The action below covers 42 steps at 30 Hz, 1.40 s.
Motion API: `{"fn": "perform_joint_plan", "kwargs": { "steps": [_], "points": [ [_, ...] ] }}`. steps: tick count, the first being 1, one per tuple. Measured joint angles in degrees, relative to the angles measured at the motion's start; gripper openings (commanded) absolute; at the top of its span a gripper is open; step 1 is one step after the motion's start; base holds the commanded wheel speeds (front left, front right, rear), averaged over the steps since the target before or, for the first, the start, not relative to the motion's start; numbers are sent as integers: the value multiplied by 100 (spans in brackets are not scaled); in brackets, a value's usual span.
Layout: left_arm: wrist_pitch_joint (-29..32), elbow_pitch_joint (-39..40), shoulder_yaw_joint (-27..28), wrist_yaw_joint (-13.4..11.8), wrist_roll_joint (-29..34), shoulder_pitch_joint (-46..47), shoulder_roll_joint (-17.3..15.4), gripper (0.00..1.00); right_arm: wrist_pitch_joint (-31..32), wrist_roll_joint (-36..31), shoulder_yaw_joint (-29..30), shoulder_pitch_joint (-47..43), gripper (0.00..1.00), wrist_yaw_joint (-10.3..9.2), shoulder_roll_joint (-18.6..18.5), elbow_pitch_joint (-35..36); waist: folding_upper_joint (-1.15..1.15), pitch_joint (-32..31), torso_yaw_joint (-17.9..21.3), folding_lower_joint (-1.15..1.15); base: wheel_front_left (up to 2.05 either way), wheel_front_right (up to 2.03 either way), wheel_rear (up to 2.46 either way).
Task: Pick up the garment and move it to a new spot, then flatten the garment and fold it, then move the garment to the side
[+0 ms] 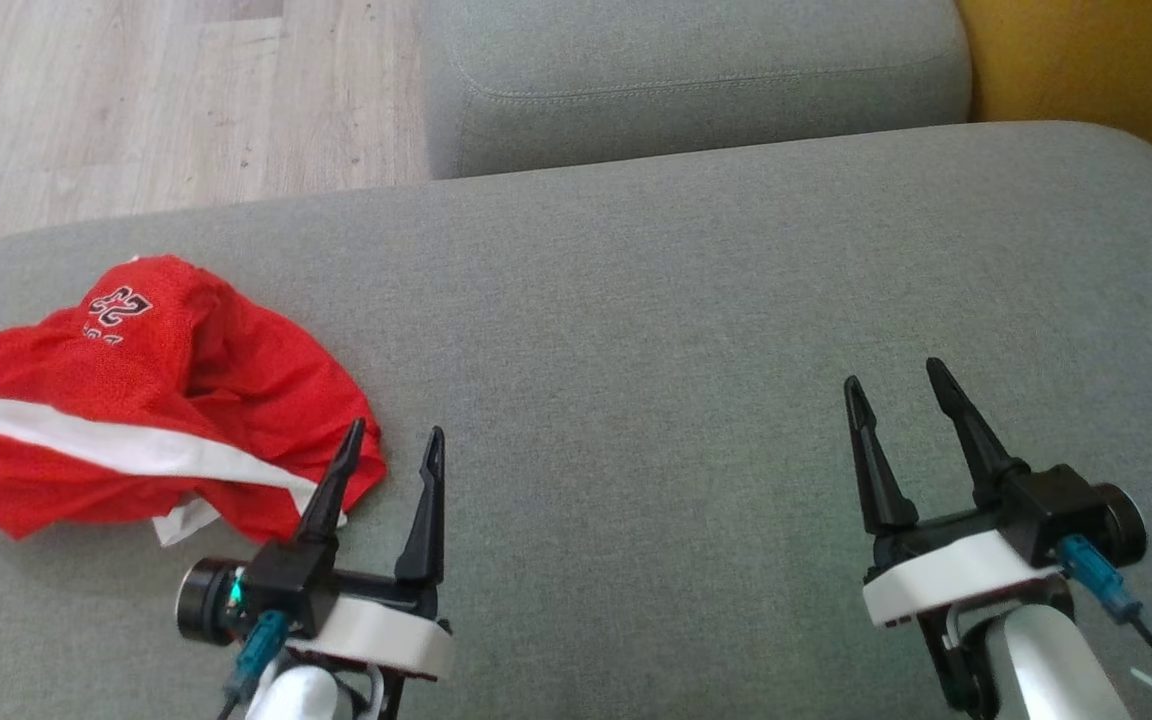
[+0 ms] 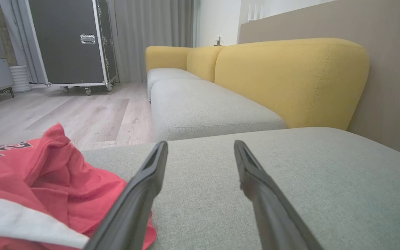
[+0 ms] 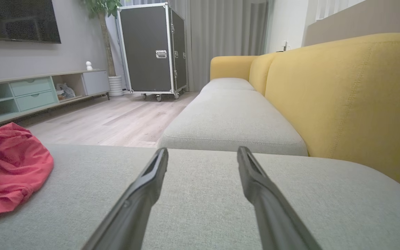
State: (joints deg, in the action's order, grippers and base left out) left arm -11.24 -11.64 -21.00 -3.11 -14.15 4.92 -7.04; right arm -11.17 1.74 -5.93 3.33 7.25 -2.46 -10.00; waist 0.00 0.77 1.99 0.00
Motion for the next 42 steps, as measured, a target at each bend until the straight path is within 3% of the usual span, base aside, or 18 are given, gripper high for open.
{"fn": "perform_joint_plan", "kwargs": {
  "steps": [6,12,19,32,42],
  "points": [
    [-87,160,175,18,-125,-16,94,100,-77,472,-34,-5,100,0,-1,24,0,-7,-12,0,0,0,0],
    [-154,231,488,221,-75,-152,241,100,-178,1089,-9,-53,100,0,-5,-13,0,-31,-12,0,0,0,0],
    [-285,-2,605,465,426,-296,330,100,-296,917,-92,-55,100,0,-5,-200,0,-63,-6,0,0,0,0],
    [-314,-94,732,517,622,-291,399,100,-314,996,-86,-52,100,0,-5,-378,0,-45,-85,0,0,0,0],
    [-320,-152,791,499,616,-293,407,100,-314,1069,-348,-82,100,0,-8,-427,0,-144,-525,0,0,0,0]
  ]
}}
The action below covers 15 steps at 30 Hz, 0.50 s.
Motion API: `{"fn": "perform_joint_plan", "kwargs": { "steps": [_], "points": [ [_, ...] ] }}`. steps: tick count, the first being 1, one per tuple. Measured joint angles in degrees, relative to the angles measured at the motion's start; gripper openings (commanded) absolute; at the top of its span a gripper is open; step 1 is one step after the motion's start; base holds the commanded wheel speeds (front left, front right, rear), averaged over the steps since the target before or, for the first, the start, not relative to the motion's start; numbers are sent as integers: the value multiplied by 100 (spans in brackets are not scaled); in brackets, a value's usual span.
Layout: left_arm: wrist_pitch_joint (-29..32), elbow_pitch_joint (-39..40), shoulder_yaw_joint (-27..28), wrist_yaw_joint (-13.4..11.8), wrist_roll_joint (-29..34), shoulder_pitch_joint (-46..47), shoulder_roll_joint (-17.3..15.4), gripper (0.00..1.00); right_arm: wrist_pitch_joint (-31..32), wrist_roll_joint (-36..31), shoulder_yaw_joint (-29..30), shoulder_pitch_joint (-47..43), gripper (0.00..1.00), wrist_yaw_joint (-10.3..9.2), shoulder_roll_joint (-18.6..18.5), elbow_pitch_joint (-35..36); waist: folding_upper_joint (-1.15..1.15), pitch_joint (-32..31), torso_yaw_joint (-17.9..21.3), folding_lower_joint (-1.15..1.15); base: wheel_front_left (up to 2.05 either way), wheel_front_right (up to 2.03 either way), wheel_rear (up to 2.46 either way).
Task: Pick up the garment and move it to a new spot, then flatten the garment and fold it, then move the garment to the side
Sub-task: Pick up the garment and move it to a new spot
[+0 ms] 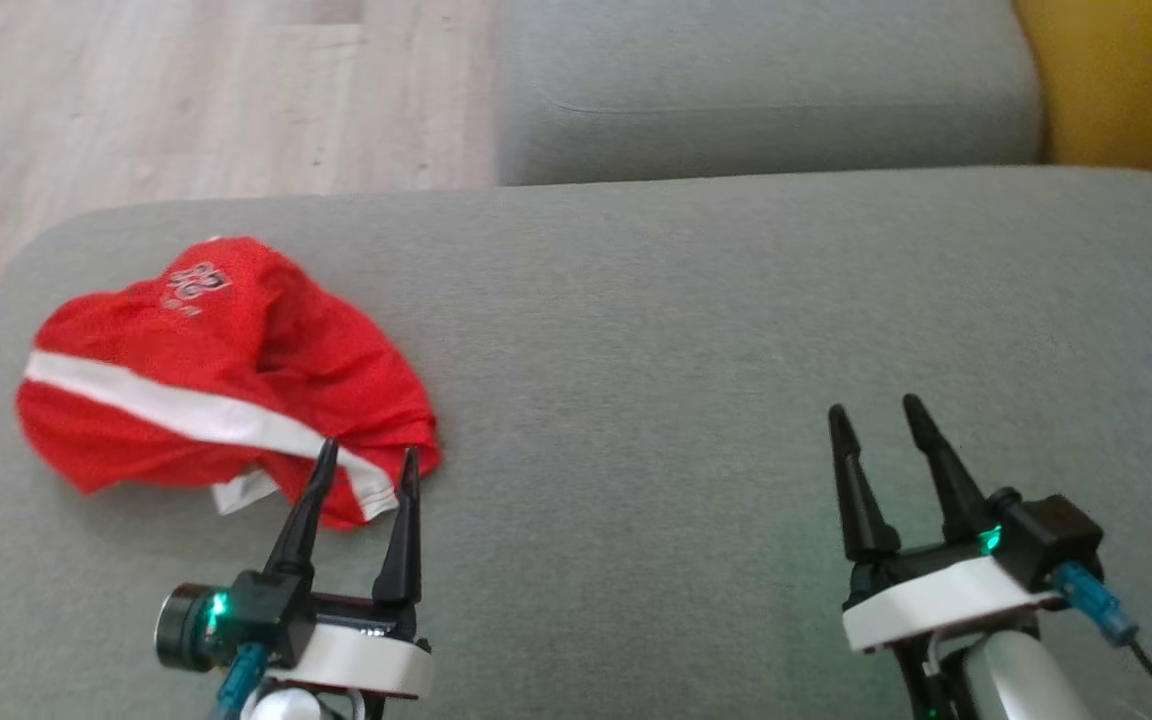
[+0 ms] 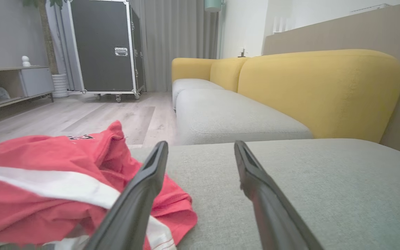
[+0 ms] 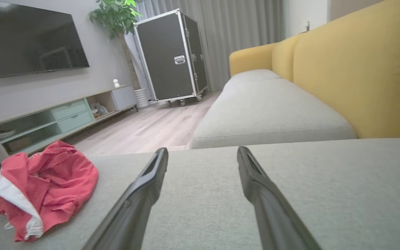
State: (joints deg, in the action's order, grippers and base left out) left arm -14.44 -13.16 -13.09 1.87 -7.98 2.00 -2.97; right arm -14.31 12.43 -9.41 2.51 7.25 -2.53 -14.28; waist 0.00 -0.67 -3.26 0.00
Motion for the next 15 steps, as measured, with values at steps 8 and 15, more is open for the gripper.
{"fn": "perform_joint_plan", "kwargs": {
  "steps": [8,15],
  "points": [
    [-1,-73,218,-94,203,-90,0,100,0,170,-366,-113,100,0,-2,-54,0,-138,-608,0,0,0,0],
    [-1,-58,352,-89,212,-277,-2,100,0,288,-654,-190,100,0,-2,-90,0,-250,-1068,0,0,0,0]
  ]
}}
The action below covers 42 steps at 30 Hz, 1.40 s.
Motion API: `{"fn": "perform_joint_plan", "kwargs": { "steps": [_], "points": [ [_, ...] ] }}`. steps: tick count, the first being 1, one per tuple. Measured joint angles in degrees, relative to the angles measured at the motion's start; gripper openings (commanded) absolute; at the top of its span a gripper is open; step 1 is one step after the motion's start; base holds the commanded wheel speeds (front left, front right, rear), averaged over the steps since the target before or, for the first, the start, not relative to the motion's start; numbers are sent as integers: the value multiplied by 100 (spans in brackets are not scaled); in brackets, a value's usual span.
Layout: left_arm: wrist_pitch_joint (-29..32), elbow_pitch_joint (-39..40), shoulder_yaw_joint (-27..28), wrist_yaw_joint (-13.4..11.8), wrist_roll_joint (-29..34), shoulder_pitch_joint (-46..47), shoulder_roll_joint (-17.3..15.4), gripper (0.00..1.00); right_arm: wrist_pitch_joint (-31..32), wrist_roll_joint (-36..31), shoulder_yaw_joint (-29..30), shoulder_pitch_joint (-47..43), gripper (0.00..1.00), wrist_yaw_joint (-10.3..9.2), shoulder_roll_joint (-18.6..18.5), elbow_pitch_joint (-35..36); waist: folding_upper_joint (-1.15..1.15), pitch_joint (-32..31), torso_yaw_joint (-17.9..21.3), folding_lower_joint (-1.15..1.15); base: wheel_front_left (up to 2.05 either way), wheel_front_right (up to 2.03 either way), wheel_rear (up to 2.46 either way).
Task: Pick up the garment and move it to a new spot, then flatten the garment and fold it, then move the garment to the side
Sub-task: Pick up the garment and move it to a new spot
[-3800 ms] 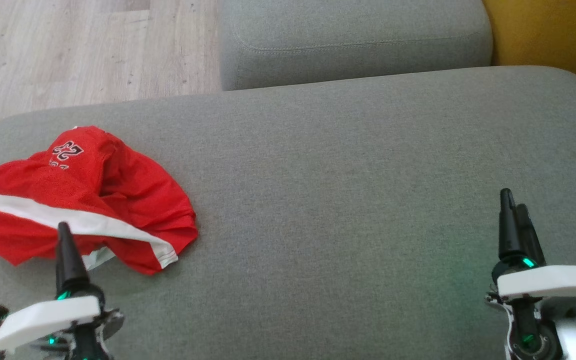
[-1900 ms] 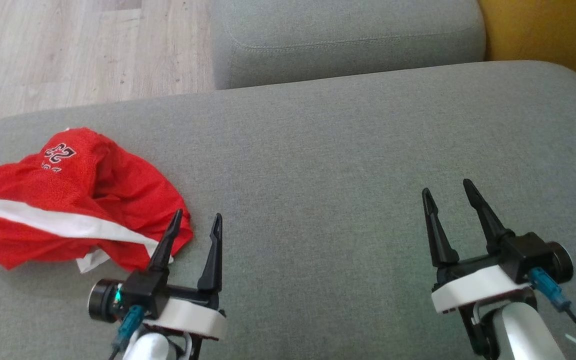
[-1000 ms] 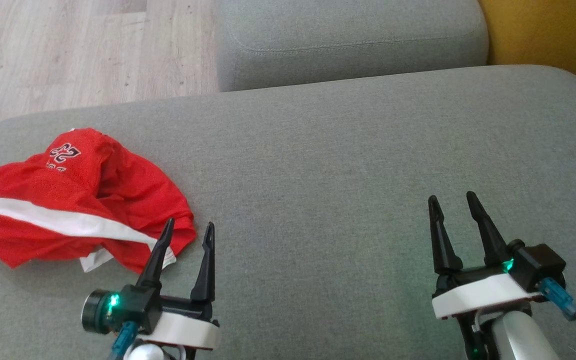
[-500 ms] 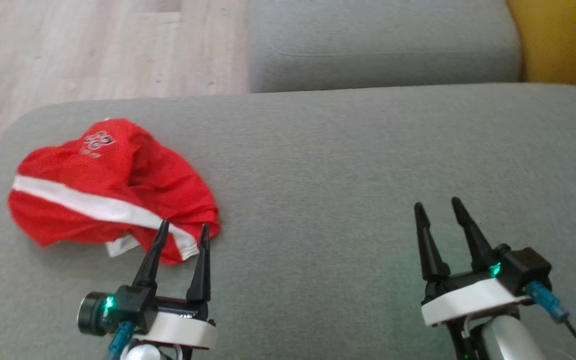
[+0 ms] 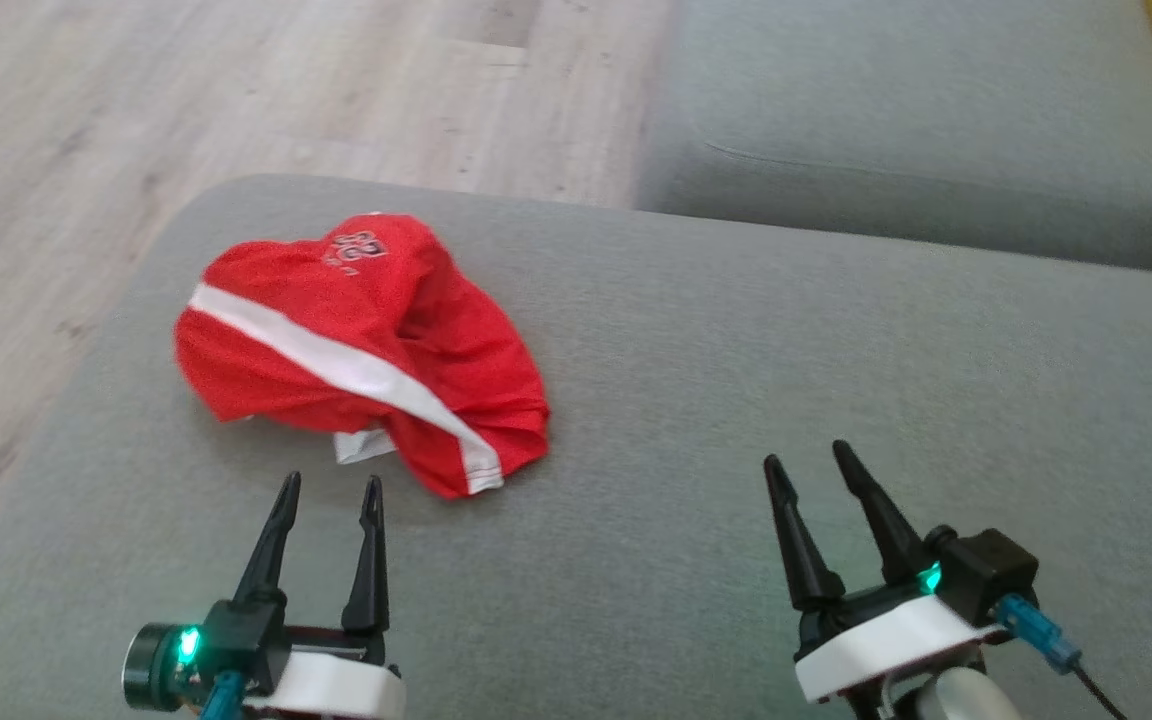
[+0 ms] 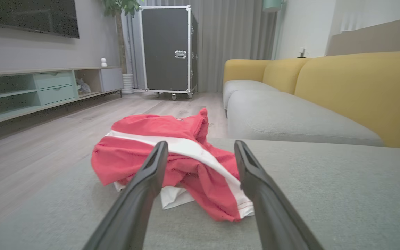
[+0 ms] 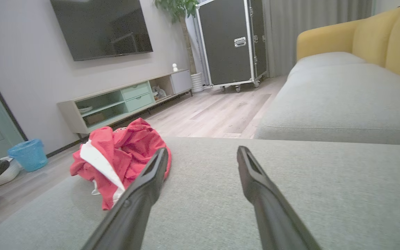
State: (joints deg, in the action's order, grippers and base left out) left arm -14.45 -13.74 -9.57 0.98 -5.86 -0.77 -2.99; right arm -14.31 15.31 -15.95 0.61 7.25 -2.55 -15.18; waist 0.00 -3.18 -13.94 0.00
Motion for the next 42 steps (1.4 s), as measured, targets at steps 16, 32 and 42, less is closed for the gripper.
{"fn": "perform_joint_plan", "kwargs": {
  "steps": [16,32,42],
  "points": [
    [0,1,181,104,88,-91,1,100,0,185,-267,-20,100,0,0,-58,0,-150,-804,0,0,0,0],
    [47,-687,352,495,153,584,-642,100,0,156,-201,10,100,0,-1,-15,0,219,-584,0,0,0,0],
    [1441,-1887,-470,659,-772,3167,-1403,100,-1,-136,10,471,100,0,-5,63,0,983,-277,-2,0,0,0]
  ]
}}
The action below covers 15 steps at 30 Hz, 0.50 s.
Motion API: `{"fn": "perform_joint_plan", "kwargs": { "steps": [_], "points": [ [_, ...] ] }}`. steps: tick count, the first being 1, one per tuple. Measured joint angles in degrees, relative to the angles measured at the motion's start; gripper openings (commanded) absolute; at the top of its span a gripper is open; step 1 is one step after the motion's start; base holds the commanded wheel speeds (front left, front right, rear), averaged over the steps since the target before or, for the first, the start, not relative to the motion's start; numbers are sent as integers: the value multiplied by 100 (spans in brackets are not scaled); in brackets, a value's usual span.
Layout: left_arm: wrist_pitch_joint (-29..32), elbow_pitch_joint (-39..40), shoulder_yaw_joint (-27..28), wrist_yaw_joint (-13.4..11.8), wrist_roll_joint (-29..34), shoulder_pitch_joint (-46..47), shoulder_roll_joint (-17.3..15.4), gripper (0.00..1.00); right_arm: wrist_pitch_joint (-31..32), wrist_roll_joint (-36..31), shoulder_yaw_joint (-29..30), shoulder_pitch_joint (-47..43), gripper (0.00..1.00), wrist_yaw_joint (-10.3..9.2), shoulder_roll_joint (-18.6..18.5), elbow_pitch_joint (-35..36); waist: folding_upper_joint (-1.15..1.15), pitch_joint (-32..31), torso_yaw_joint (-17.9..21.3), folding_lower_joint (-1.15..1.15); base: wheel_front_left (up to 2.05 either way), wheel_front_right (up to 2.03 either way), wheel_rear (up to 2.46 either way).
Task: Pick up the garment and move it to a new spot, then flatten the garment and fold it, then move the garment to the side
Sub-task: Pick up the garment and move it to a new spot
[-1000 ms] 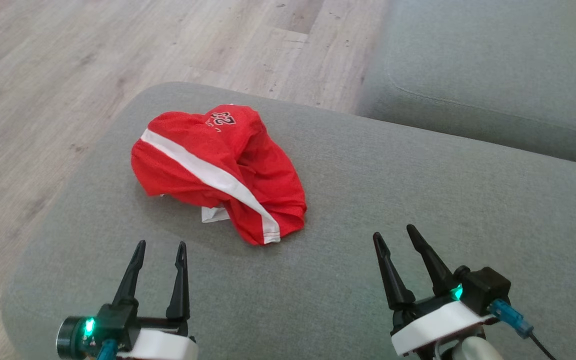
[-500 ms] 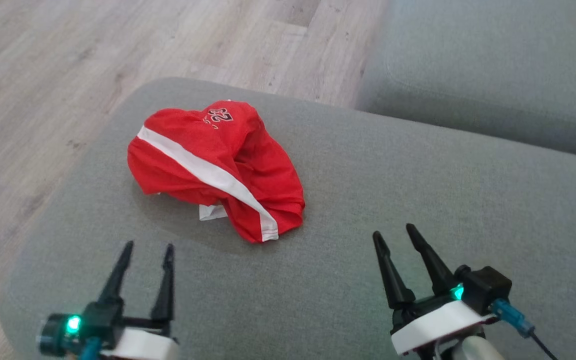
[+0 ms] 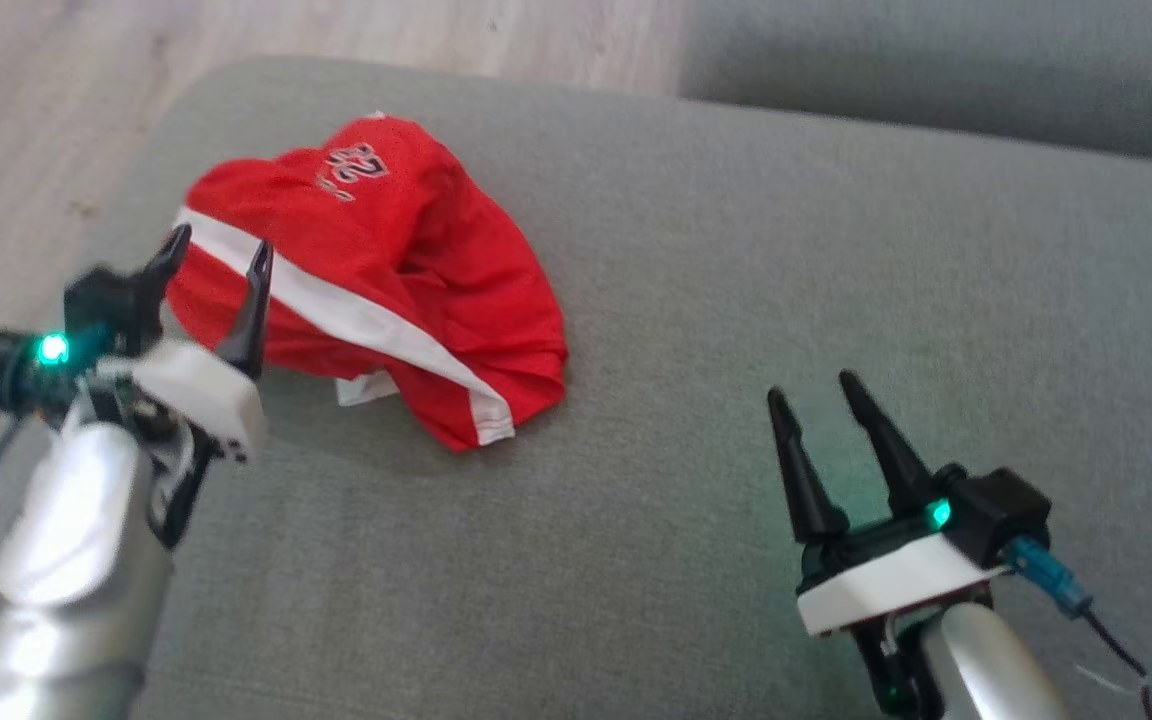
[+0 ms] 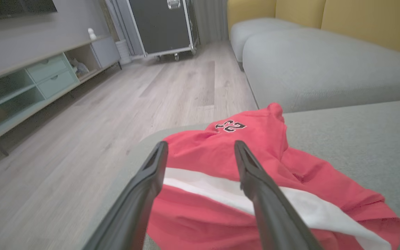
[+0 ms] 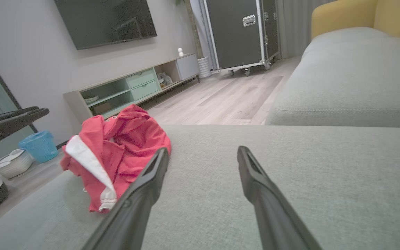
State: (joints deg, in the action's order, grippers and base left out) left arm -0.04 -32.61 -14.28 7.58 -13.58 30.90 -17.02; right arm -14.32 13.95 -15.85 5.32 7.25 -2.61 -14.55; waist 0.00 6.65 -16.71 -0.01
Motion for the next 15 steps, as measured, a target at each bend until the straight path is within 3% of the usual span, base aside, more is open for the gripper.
{"fn": "perform_joint_plan", "kwargs": {
  "steps": [7,15],
  "points": [
    [780,-641,-921,0,-1168,914,-388,100,-5,-81,107,165,100,0,-8,42,0,456,263,0,0,0,0],
    [1238,-1241,-1446,0,-2130,1139,-427,100,-5,-56,130,332,100,0,-10,64,0,705,467,0,0,0,0]
  ]
}}
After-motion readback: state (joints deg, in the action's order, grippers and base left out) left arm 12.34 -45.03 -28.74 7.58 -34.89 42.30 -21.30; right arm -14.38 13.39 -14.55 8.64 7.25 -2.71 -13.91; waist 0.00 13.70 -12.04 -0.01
